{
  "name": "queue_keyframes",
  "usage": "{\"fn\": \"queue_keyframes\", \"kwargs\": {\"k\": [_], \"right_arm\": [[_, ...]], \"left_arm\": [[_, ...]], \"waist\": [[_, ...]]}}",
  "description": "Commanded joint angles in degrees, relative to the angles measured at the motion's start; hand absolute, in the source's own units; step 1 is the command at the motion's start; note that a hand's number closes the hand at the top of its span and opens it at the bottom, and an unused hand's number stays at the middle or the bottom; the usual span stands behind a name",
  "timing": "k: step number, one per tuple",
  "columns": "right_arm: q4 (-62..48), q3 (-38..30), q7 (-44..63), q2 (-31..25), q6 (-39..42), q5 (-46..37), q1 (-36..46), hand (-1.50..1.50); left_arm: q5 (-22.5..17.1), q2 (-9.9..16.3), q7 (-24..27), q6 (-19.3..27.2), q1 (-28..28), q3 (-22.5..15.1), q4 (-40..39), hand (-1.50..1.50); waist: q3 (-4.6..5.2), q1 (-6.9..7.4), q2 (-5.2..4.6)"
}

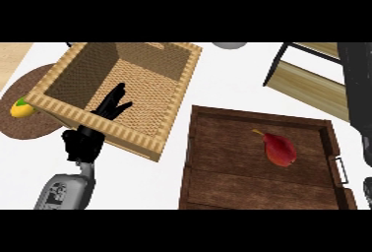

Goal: Pick the cupcake from the tray and place it in the tiered shelf

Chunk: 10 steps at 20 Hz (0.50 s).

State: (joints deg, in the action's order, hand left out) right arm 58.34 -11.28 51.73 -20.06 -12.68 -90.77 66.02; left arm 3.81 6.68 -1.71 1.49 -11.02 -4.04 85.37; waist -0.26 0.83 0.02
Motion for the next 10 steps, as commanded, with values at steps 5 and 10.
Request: {"fn": "queue_keyframes", "kwargs": {"k": [5,10], "right_arm": [[-1.6,-6.9,-4.2,-0.6,-20.1,8.4,-2.7,1.5],[-5.1,-8.1,-8.7,-1.7,-23.8,12.4,-2.8,1.5]], "left_arm": [[2.1,-0.1,1.6,-0.1,3.0,-1.5,-1.2,0.0],[1.6,0.5,0.6,-0.3,1.4,0.1,-2.6,0.0]], "waist": [[0.15,0.47,-0.61],[0.25,-0.26,-0.27]]}}
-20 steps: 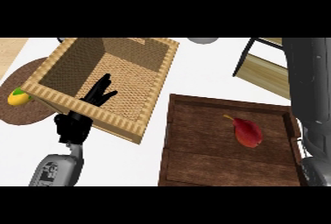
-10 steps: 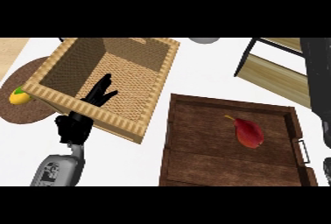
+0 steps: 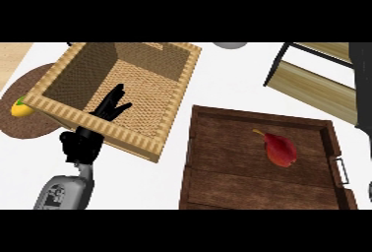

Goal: Pick the cupcake from the tray and place it in the tiered shelf

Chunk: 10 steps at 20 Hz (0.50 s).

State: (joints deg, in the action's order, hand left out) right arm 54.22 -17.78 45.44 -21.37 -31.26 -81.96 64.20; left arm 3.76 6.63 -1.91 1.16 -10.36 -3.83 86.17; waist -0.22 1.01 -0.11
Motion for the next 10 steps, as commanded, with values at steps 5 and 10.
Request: {"fn": "queue_keyframes", "kwargs": {"k": [5,10], "right_arm": [[-6.6,-2.9,-8.0,-2.1,-10.2,7.9,-1.7,1.5],[-11.4,-3.4,2.7,-7.3,-4.8,-2.5,-3.9,1.5]], "left_arm": [[2.0,-0.8,-3.5,0.6,-0.3,-1.3,0.7,0.0],[4.3,-1.3,0.4,1.5,1.5,-2.4,-2.6,0.0]], "waist": [[0.2,-0.19,-0.09],[0.31,-0.83,-0.22]]}}
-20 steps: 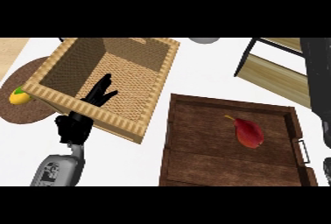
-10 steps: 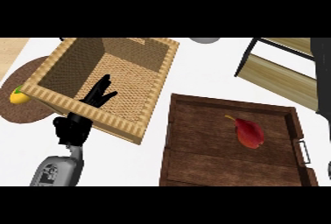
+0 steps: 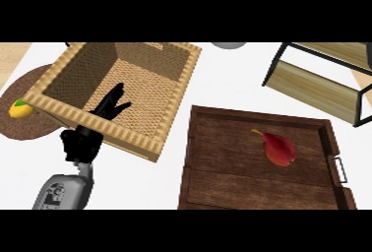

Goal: Pick the cupcake from the tray and place it in the tiered shelf

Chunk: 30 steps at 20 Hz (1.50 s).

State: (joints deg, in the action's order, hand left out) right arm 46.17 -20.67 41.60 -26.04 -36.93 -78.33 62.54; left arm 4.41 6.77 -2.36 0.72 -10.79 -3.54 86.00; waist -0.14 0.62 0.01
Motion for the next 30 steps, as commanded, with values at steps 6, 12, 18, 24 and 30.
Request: {"fn": "queue_keyframes", "kwargs": {"k": [6,12,18,24,30], "right_arm": [[2.2,0.7,14.7,-0.6,2.6,-10.1,-2.9,-1.5],[11.1,-1.7,9.8,0.5,0.6,-1.4,-5.8,-1.5],[15.5,-2.9,4.6,-0.2,2.0,8.2,-7.6,-1.5],[17.6,-3.5,7.0,-2.3,0.6,8.7,-3.1,-1.5],[29.7,-7.0,11.8,-2.7,-1.7,7.7,-3.9,-1.5]], "left_arm": [[-0.2,0.8,0.0,-1.5,-0.3,1.3,-3.8,0.0],[0.5,1.7,0.2,-1.2,1.8,1.8,-1.6,0.0],[2.1,-0.7,0.6,0.5,-0.4,0.5,-4.3,0.0],[1.6,0.3,-1.5,-1.5,4.3,-0.8,3.1,0.0],[1.9,-0.5,0.1,-0.2,2.9,0.4,-1.6,0.0]], "waist": [[0.19,-0.51,-0.03],[0.15,-0.87,0.21],[0.14,-1.02,0.1],[0.14,-0.13,0.12],[0.17,-1.46,0.35]]}}
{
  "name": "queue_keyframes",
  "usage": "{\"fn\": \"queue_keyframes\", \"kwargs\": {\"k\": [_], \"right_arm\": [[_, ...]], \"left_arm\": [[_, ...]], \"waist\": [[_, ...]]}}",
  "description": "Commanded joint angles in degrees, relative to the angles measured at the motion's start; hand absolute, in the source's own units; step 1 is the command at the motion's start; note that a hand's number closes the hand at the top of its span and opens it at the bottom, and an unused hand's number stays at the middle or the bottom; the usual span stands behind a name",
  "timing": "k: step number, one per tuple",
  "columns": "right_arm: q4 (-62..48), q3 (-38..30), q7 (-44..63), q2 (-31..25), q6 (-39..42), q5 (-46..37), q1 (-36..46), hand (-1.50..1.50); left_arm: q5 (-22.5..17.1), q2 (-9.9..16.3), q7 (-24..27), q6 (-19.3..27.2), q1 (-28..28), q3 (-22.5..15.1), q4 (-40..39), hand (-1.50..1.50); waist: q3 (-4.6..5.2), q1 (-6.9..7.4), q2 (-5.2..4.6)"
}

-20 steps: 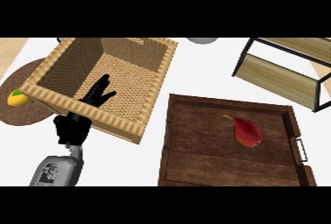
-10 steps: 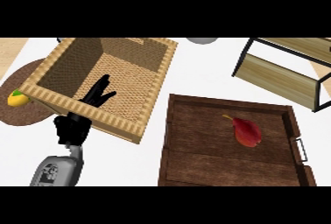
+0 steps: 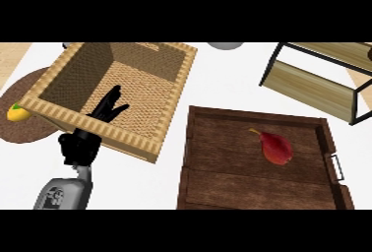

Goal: Pick the cupcake from the tray and place it in the tiered shelf

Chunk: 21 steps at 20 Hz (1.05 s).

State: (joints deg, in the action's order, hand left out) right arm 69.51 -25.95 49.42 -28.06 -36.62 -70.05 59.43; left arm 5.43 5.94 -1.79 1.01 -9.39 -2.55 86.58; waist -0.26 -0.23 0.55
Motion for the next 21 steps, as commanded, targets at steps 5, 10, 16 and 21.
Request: {"fn": "queue_keyframes", "kwargs": {"k": [5,10,16,21], "right_arm": [[20.0,-5.3,12.6,-1.0,8.6,-3.1,-5.4,-1.5],[30.0,-10.3,17.6,-3.5,25.3,1.5,-10.2,-1.5],[48.3,-16.7,17.6,-2.9,39.8,10.6,-21.8,-1.5],[59.6,-25.9,17.8,-2.6,50.8,21.9,-28.0,-1.5]], "left_arm": [[1.1,0.0,-0.5,0.5,1.0,0.2,-2.7,0.0],[0.1,2.3,-1.1,-0.9,2.6,1.7,-0.6,0.0],[0.3,1.5,-1.9,0.1,4.3,1.4,1.1,0.0],[-0.5,3.2,-0.8,-0.4,1.6,3.8,-1.3,0.0]], "waist": [[0.31,-1.81,0.13],[0.31,-2.61,0.54],[0.24,-3.82,0.88],[0.25,-4.83,0.8]]}}
